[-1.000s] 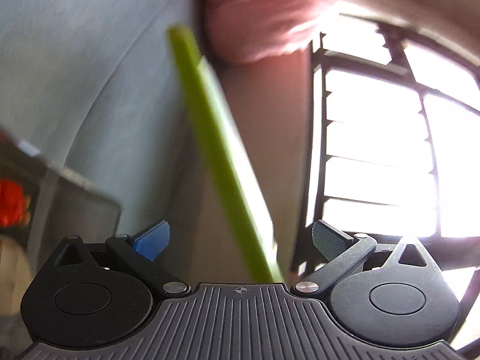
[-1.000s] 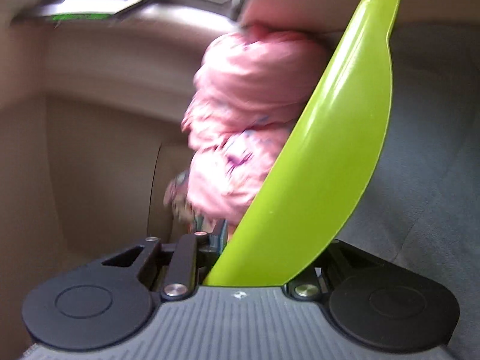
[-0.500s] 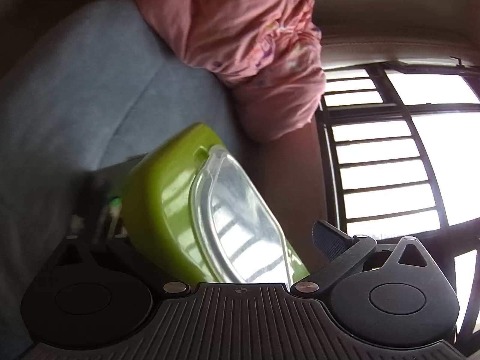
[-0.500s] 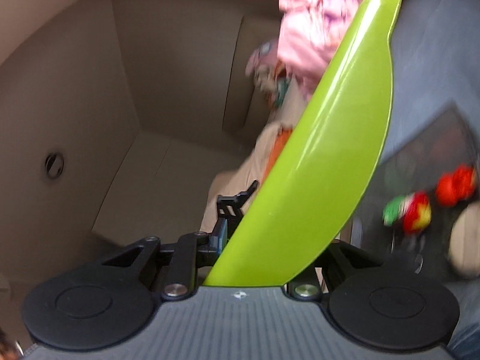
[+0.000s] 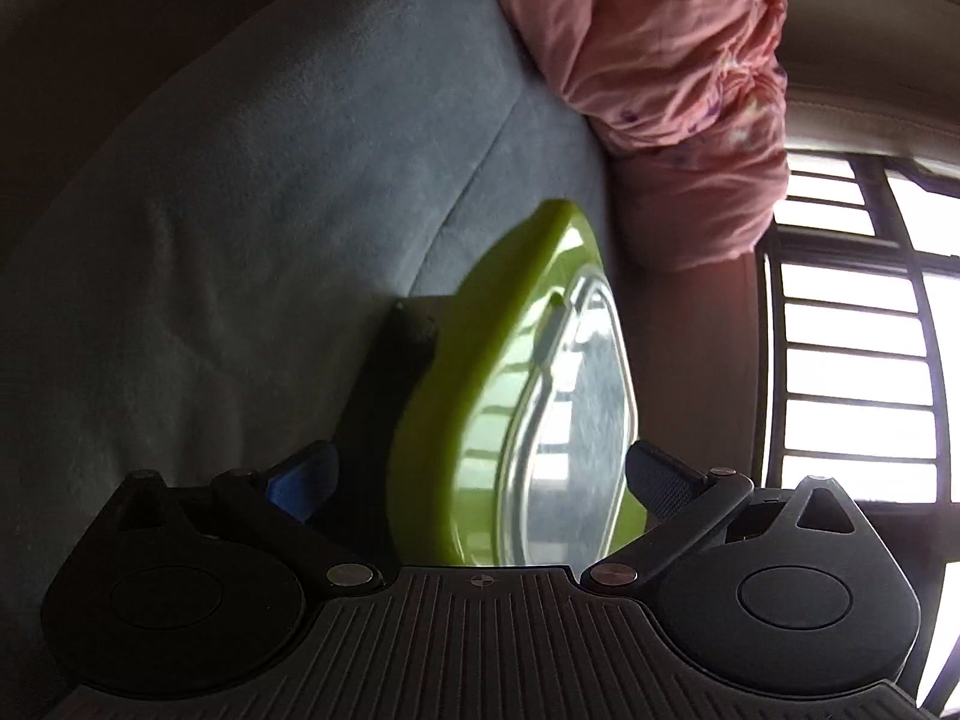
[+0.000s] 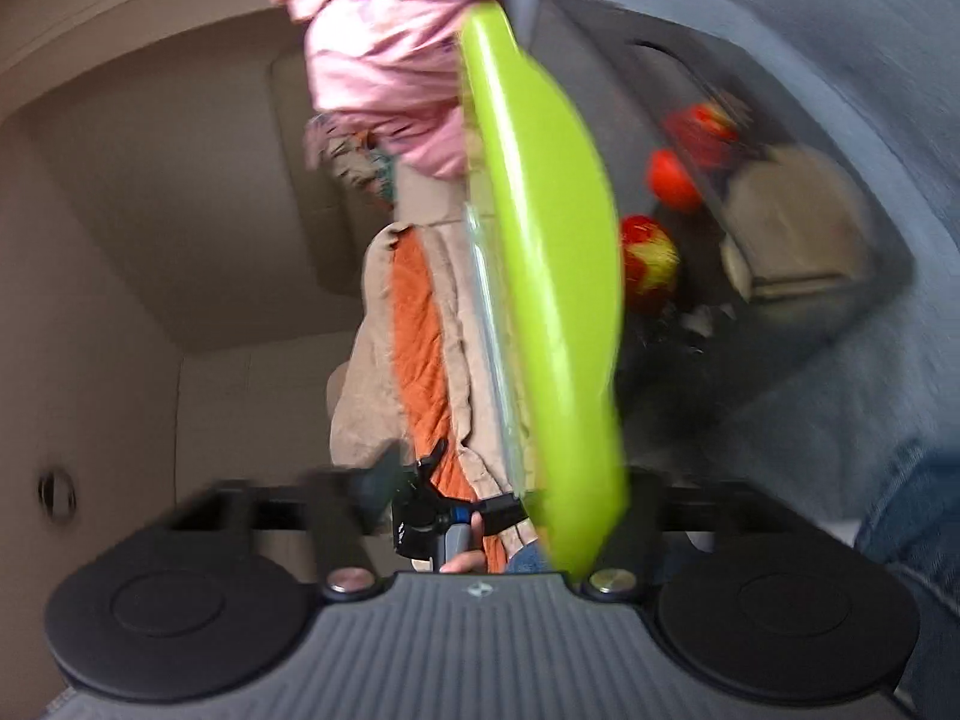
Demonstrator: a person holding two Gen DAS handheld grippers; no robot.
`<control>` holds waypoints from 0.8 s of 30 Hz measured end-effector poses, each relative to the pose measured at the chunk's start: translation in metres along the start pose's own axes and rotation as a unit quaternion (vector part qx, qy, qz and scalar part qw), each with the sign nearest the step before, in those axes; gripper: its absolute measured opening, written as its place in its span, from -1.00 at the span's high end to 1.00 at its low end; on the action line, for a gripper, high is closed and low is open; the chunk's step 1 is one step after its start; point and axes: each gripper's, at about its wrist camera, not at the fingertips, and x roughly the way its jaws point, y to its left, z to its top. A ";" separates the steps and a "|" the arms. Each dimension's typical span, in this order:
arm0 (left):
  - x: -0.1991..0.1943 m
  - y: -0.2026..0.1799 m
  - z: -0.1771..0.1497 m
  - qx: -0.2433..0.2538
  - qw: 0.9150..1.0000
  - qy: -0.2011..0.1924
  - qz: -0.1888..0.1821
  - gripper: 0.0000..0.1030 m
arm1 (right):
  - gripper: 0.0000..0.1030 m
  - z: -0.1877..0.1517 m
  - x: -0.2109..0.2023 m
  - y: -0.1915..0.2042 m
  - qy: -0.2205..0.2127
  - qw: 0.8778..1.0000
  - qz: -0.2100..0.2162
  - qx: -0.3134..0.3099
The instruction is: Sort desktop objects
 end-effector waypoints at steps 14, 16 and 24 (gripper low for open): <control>0.029 -0.058 0.011 0.068 0.994 -0.003 0.082 -1.00 | -0.87 -0.013 0.012 0.024 0.146 0.983 -0.107 -0.007; 0.023 -0.056 0.008 0.068 0.995 0.004 0.076 -1.00 | -0.81 -0.008 0.015 0.045 0.149 0.978 -0.130 -0.060; 0.018 -0.074 -0.009 0.147 0.982 0.025 0.118 -1.00 | -0.88 0.011 -0.008 0.108 -0.057 0.911 -0.258 -0.317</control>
